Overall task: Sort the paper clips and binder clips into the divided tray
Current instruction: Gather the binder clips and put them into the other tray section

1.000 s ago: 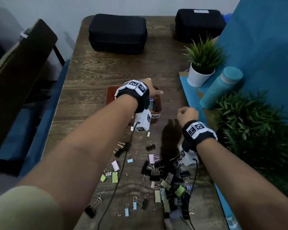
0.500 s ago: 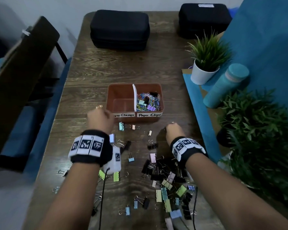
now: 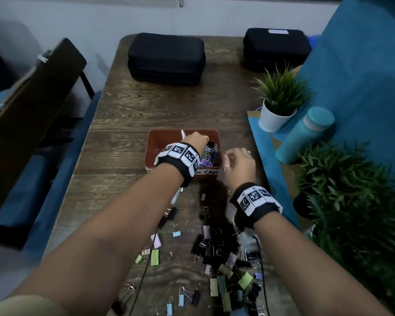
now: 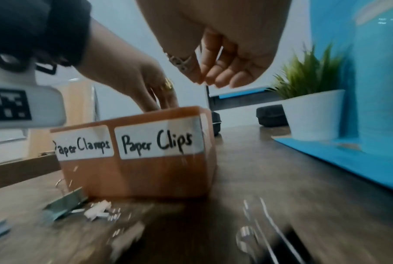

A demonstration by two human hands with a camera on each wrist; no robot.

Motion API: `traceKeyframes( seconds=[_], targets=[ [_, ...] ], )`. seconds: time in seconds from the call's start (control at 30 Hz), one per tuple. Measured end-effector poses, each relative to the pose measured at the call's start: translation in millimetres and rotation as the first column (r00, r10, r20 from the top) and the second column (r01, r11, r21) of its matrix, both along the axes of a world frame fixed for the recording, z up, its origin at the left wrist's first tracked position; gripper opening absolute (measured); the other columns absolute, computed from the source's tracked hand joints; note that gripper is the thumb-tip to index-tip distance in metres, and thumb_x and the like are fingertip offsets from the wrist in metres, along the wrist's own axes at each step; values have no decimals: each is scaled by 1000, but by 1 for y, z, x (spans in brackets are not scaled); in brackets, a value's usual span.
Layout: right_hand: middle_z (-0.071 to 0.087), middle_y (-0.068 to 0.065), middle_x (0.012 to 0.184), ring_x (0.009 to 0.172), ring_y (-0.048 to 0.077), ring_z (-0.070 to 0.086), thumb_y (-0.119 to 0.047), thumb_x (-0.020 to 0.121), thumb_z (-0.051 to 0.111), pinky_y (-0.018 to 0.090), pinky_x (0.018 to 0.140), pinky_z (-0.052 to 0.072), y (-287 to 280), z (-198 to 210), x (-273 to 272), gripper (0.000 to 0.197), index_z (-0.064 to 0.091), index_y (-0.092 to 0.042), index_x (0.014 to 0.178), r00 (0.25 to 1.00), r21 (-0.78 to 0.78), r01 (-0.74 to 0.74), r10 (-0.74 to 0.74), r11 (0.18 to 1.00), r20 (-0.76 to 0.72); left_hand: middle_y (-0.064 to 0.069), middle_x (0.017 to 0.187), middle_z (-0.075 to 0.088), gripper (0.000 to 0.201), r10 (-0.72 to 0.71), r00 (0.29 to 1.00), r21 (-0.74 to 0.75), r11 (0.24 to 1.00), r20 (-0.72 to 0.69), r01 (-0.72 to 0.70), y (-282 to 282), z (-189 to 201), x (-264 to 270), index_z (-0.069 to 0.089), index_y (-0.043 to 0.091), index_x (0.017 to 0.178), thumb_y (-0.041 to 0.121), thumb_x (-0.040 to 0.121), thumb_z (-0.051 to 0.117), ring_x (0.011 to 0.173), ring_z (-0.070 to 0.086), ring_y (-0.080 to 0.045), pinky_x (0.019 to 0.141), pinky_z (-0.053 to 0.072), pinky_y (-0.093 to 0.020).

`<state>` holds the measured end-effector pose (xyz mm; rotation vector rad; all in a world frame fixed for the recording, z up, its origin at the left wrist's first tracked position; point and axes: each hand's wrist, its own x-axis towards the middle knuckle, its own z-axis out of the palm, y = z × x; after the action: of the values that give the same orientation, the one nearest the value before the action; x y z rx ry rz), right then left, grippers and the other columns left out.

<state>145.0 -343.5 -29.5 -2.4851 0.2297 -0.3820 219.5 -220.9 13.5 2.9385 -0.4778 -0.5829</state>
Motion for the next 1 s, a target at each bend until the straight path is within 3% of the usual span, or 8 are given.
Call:
traceKeyframes(
  seconds=[0.1,0.17,0.3,0.5,0.6,0.8,0.9,1.0],
  targets=[
    [57,6,110,107,26,46,-20,86,59,36,91,42,10,10,29,19,71,-18,101,986,-172,-140,123,975,-109,-22,120,58,26,25,1000,62,998,-5,-24,-6,-5,12,58,-2,116,6,93,49,117,52,-35,111,25,-49],
    [48,4,122,115,26,38,-27,85,60,38,94,38,16,10,43,24,69,-24,107,955,-316,-200,112,928,-275,-22,121,58,26,74,997,36,997,2,-74,-7,-6,17,59,-3,115,7,92,50,118,52,-34,108,31,-45],
    [35,5,139,122,30,30,-31,82,62,40,97,31,20,5,59,22,71,-26,102,935,-400,-227,83,888,-346,-14,114,65,24,215,975,-213,956,48,-200,-3,-7,23,68,8,105,4,87,52,109,59,-29,101,45,-38],
    [35,2,137,123,29,28,-35,79,67,41,99,28,16,6,58,14,73,-31,91,908,-363,-248,85,898,-410,-4,102,69,21,516,840,-576,743,169,-341,35,11,11,69,15,97,9,91,50,92,64,-17,86,49,-23],
    [37,0,134,124,27,27,-33,78,70,41,101,27,12,24,52,6,72,-31,83,935,-241,-172,81,955,-345,-7,102,70,22,592,766,-560,734,252,-383,69,12,-1,69,9,100,9,91,50,94,65,-21,86,45,-23],
    [45,-5,119,115,20,34,-30,78,70,30,92,27,60,40,50,6,74,-26,80,940,34,-305,307,952,-149,-18,106,68,24,575,788,-389,793,222,-469,99,-17,-16,70,6,103,8,87,52,101,62,-33,92,48,-36],
    [47,-2,124,118,20,37,-33,86,62,33,94,28,70,31,54,24,68,-28,108,869,-83,-438,398,895,-293,-24,122,55,28,578,759,-347,807,300,-478,98,-16,-19,64,-5,108,16,92,52,114,51,-36,98,44,-43],
    [47,4,129,120,24,37,-29,89,58,39,99,33,42,31,69,23,66,-28,111,917,-376,-360,248,854,-313,-16,133,47,30,457,811,-307,882,365,-358,81,-4,-20,63,3,113,23,93,52,126,41,-28,105,37,-39]
  ],
)
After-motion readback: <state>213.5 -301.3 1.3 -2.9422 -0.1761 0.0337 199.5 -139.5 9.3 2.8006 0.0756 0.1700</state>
